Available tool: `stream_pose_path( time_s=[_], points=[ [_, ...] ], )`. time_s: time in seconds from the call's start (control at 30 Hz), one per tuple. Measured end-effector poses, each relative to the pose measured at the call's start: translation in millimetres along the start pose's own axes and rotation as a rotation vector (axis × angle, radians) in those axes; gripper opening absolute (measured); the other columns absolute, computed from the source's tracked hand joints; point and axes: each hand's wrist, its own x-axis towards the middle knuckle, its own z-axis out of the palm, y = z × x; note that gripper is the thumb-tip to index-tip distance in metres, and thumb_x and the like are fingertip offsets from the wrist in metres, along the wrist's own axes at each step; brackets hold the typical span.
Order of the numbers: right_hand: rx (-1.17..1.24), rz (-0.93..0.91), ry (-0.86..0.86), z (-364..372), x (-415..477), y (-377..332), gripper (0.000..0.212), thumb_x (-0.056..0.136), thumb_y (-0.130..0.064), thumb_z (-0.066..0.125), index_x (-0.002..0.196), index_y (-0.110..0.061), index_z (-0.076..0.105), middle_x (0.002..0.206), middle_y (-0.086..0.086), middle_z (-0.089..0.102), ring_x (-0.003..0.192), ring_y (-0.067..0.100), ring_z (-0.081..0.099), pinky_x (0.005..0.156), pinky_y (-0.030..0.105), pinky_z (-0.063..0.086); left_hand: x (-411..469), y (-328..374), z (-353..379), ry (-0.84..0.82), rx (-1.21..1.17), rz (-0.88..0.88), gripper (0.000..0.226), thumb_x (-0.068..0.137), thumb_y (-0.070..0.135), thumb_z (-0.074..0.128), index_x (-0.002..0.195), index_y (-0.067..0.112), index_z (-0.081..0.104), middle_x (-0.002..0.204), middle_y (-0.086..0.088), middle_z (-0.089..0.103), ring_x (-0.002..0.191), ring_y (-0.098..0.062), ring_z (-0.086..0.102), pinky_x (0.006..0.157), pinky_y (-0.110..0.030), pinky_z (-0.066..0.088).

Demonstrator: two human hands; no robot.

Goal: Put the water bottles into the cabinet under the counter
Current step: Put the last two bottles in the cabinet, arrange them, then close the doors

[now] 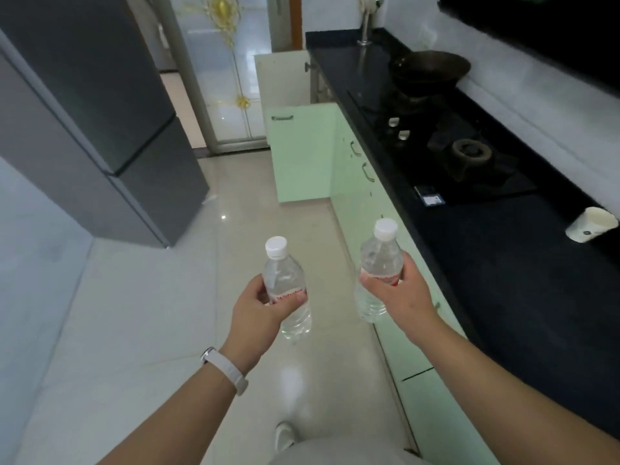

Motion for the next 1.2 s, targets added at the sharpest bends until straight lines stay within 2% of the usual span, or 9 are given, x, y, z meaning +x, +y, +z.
stream_pose_path(
  time_s=[0.17,0.37,0.47,0.53,0.73,0.83,1.0,1.2],
  points=[
    [0.005,-0.035,-0.061,75.6,17.5,-28.0,0.045,0.075,-0.022,0.083,0.11,-0.035,0.058,0.099,-0.013,0.068,0.083,-0.004,0.064,0.078,0.022,0.05,24.1,-5.5,-65.7,0.074,-0.029,-0.006,0.037,0.074,0.018,0.089,0.107,0.021,0.071,0.096,0.005,0.076,0.089,-0.012,0.072,0.081,-0.029,0.056],
    [-0.049,-0.089,-0.177,138.6,42.8,-56.1,0.042,0.075,-0.02,0.083,0.1,-0.041,0.056,0.098,-0.016,0.067,0.081,-0.008,0.062,0.076,0.018,0.047,45.0,-8.3,-121.2,0.19,-0.071,-0.006,0.035,0.074,0.019,0.088,0.105,0.022,0.071,0.096,0.006,0.076,0.088,-0.011,0.072,0.079,-0.028,0.054],
    [-0.059,-0.105,-0.231,162.3,61.3,-62.3,0.045,0.075,-0.021,0.084,0.104,-0.041,0.056,0.098,-0.018,0.067,0.082,-0.009,0.062,0.076,0.017,0.047,58.2,-9.4,-137.3,0.251,-0.077,-0.018,0.034,0.074,0.018,0.088,0.104,0.021,0.071,0.096,0.005,0.076,0.087,-0.012,0.072,0.077,-0.026,0.053],
    [-0.06,-0.105,-0.257,176.9,76.2,-63.7,0.047,0.073,-0.024,0.085,0.108,-0.039,0.058,0.098,-0.017,0.068,0.085,-0.005,0.064,0.079,0.021,0.049,68.8,-10.2,-144.7,0.282,-0.072,-0.029,0.034,0.074,0.017,0.088,0.104,0.021,0.071,0.095,0.005,0.077,0.087,-0.012,0.072,0.077,-0.025,0.053],
    [-0.028,-0.102,-0.331,210.7,134.8,-64.9,0.045,0.072,-0.025,0.085,0.105,-0.041,0.058,0.094,-0.018,0.069,0.083,-0.004,0.064,0.078,0.024,0.05,114.7,-2.5,-154.2,0.339,-0.014,-0.051,0.032,0.073,0.018,0.088,0.101,0.022,0.072,0.09,0.008,0.076,0.078,-0.003,0.07,0.067,-0.014,0.05],
    [0.007,-0.106,-0.367,222.5,179.2,-68.6,0.046,0.072,-0.025,0.086,0.107,-0.04,0.059,0.096,-0.018,0.07,0.087,0.001,0.066,0.083,0.029,0.053,154.3,8.0,-154.1,0.368,0.015,-0.053,0.033,0.074,0.019,0.088,0.102,0.022,0.072,0.092,0.007,0.077,0.081,-0.006,0.071,0.07,-0.019,0.051],
    [0.05,-0.108,-0.374,227.6,266.5,-92.4,0.045,0.072,-0.023,0.086,0.106,-0.038,0.06,0.098,-0.015,0.07,0.087,0.002,0.066,0.083,0.026,0.052,235.1,46.9,-136.0,0.396,0.04,-0.042,0.033,0.074,0.018,0.087,0.102,0.023,0.072,0.091,0.009,0.076,0.077,0.0,0.069,0.065,-0.012,0.049],
    [0.073,-0.129,-0.406,225.5,362.9,-114.6,0.042,0.072,-0.023,0.085,0.101,-0.043,0.061,0.096,-0.017,0.07,0.088,0.003,0.066,0.082,0.027,0.051,317.3,89.7,-105.4,0.386,0.026,0.02,0.033,0.075,0.014,0.087,0.104,0.021,0.073,0.094,0.008,0.077,0.08,-0.001,0.07,0.065,-0.011,0.05]
  ],
)
